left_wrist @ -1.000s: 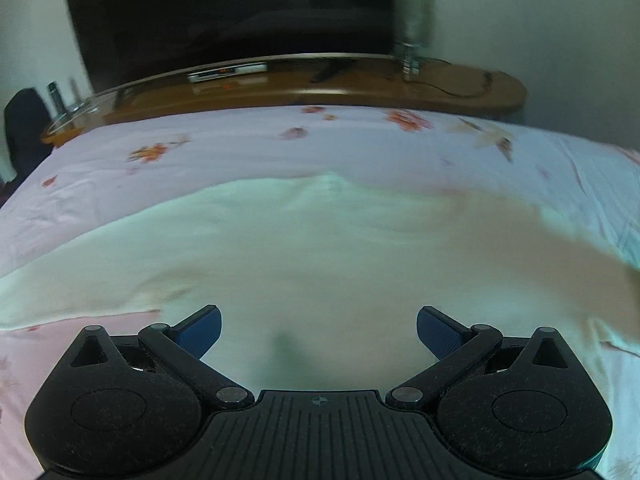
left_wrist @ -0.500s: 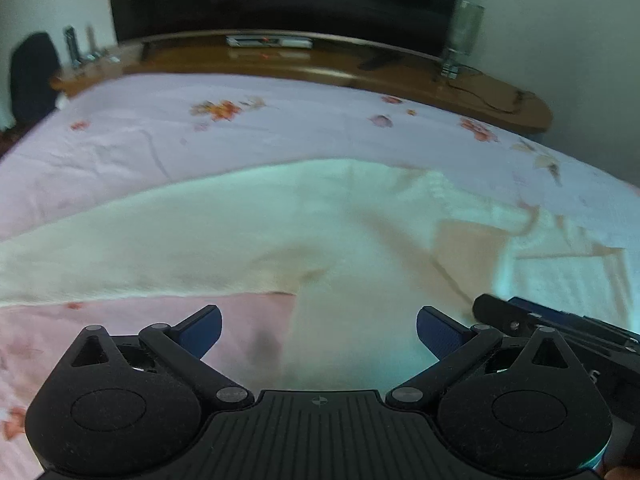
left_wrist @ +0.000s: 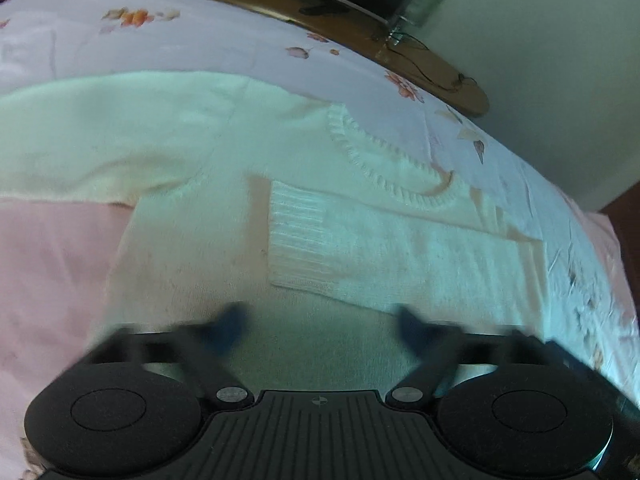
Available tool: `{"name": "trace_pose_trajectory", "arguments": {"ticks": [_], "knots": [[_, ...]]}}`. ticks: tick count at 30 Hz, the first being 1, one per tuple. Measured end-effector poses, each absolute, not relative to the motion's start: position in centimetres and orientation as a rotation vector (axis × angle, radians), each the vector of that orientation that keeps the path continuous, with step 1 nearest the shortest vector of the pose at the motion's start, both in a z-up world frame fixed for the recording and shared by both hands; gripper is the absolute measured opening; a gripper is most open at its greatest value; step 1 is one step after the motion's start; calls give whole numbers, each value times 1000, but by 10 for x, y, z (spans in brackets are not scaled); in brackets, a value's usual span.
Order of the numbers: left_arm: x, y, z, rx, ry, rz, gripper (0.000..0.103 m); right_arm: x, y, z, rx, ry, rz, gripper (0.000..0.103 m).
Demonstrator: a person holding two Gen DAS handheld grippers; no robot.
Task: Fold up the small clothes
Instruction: 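Fold the held sleeve across the sweater body and open the right gripper, then grasp the other sleeve cuff with the left gripper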
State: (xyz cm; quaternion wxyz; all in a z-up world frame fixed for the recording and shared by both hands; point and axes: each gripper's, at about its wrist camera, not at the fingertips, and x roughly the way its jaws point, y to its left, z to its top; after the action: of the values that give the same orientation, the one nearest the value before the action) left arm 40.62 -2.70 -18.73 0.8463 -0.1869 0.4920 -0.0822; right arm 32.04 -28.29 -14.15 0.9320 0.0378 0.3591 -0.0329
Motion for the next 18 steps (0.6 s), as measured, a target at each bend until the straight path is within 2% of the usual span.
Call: {"name": "trace_pose_trajectory", "arguments": {"ticks": [3, 9, 10, 11, 12, 13, 18], "knots": [[411, -25, -191, -445, 1006, -160, 52, 311, -303, -150, 96, 742, -85, 52], [418, -24, -198, -577, 965, -122, 52, 302, -314, -153, 70, 735, -119, 53], [419, -25, -199, -587, 949, -116, 49, 304, -318, -155, 66, 736, -124, 54], [419, -25, -200, -599, 938, -109, 42, 305, -319, -155, 64, 737, -131, 54], [421, -27, -201, -607, 936, -107, 13, 305, -322, -155, 61, 739, -138, 55], [422, -28, -201, -613, 939, -113, 3, 306, -324, -156, 57, 742, -143, 56], [426, -34, -172, -577, 824, -132, 3, 307, -328, -163, 6, 755, -174, 61]]}}
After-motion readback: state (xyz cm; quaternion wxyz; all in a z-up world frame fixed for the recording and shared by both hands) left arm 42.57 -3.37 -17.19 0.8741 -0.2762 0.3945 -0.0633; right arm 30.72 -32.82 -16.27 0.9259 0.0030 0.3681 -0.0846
